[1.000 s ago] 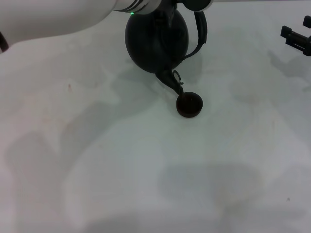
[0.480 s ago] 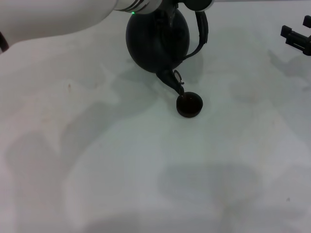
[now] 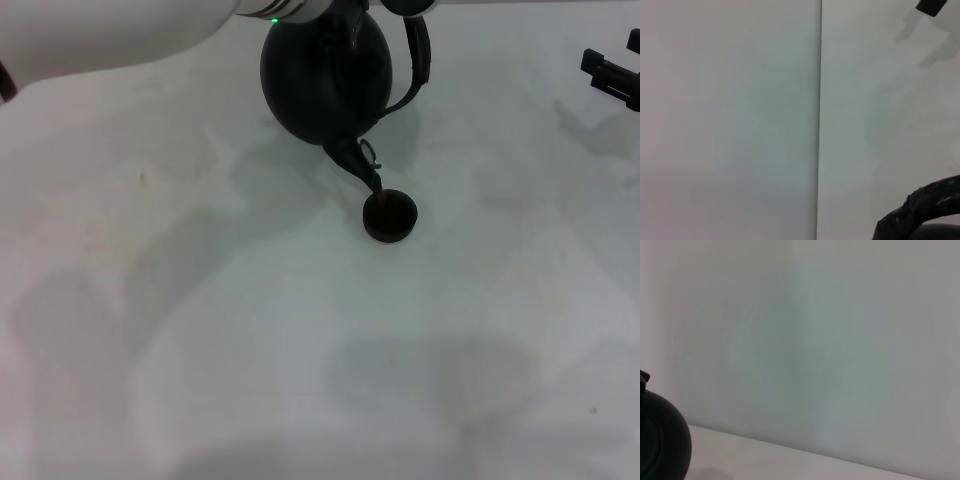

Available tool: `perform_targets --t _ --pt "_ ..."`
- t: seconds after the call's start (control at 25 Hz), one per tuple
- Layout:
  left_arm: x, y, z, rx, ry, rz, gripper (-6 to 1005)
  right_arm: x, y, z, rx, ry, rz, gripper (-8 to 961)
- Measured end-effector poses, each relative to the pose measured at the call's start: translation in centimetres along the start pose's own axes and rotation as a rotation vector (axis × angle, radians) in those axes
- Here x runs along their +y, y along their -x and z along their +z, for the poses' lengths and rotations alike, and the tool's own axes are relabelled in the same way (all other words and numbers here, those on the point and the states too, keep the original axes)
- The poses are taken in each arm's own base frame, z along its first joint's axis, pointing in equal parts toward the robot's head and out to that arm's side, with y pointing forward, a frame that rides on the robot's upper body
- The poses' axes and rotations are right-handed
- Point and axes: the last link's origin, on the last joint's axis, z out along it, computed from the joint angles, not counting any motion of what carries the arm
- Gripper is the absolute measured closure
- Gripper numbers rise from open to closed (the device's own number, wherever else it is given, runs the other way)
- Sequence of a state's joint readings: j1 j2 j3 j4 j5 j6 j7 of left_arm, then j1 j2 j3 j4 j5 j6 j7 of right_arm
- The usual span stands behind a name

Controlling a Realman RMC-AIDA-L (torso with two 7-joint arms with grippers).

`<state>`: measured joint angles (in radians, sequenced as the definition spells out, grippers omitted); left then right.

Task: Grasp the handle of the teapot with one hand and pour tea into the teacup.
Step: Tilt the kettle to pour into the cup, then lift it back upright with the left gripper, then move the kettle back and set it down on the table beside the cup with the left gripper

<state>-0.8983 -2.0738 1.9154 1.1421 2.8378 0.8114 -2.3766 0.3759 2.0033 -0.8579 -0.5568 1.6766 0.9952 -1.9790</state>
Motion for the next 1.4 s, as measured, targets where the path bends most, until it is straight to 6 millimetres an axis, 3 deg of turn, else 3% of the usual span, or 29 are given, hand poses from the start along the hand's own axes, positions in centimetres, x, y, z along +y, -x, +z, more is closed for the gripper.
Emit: perform_targets --t 0.44,0.92,1.4 --pt "-0.7 0.7 -1.1 0.048 -0.049 -0.112 889 -0.4 0.1 -0.2 -0.01 -0.017 0.009 200" --pt "0.6 0.2 -3.3 0.119 -0.064 -0.216 887 -1.6 0.5 -1.0 -0.031 -0.06 0.025 202" --pt "1.1 3.4 -5.9 0.131 -0.122 -0.393 885 -1.9 0.4 -1.3 -0.026 -0.069 0.027 201"
